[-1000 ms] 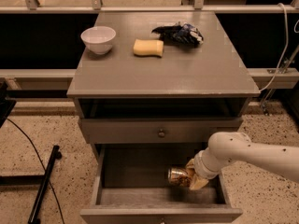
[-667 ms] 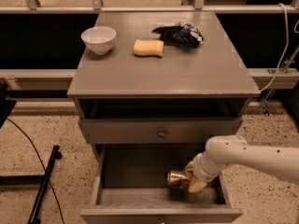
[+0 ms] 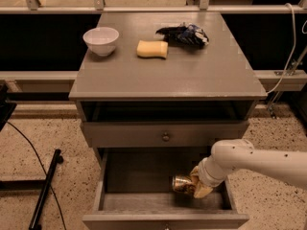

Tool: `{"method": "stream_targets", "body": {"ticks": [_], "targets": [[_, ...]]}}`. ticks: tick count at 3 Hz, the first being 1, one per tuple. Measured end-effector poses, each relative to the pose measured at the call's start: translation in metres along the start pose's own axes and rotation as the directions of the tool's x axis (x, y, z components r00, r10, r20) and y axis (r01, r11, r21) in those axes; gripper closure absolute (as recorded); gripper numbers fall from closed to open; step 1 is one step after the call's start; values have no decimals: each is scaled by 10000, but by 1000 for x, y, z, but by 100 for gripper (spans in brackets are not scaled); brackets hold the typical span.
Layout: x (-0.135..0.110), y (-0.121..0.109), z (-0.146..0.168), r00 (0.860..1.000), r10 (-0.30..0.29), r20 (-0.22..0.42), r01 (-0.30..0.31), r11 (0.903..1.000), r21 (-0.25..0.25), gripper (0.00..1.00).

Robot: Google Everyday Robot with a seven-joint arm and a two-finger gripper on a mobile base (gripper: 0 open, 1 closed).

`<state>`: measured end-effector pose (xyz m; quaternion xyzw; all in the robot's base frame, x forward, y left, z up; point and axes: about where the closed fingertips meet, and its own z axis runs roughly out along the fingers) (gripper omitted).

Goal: Place orange can into middle drawer

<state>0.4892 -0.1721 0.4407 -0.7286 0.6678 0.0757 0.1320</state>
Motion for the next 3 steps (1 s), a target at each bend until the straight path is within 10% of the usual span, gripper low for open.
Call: {"method": "stream_targets", "body": {"ticks": [3], "targets": [[-1,3,4,10000,-9,24,10,10000,-83,0]]}}
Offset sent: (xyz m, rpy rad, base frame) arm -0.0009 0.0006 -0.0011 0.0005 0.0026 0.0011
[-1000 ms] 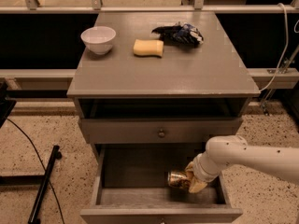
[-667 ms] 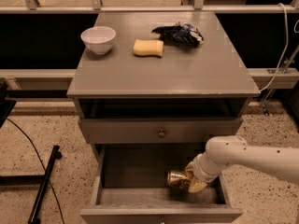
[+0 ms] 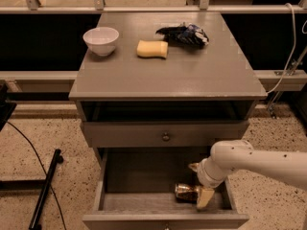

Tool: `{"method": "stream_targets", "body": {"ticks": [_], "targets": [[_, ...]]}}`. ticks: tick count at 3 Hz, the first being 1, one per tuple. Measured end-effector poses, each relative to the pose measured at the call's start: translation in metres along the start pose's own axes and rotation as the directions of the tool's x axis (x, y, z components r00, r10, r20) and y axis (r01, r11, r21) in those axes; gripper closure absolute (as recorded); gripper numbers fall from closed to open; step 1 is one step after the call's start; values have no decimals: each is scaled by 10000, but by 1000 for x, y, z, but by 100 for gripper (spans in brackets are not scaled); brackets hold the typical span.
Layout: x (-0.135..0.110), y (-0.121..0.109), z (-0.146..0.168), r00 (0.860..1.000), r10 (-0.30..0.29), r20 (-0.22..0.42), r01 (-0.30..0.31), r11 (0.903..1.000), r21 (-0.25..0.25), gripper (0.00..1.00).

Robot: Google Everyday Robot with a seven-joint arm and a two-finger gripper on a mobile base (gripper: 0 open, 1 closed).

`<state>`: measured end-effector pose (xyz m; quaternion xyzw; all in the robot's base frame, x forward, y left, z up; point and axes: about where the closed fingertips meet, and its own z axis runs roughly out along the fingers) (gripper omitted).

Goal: Place orange can into middle drawer

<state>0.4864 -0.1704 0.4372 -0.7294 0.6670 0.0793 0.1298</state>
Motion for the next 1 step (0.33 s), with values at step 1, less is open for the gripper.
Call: {"method": "stream_targets", "body": {"ticks": [1], "targets": [[0,0,0,10000,0,0,0,10000,0,0]]}}
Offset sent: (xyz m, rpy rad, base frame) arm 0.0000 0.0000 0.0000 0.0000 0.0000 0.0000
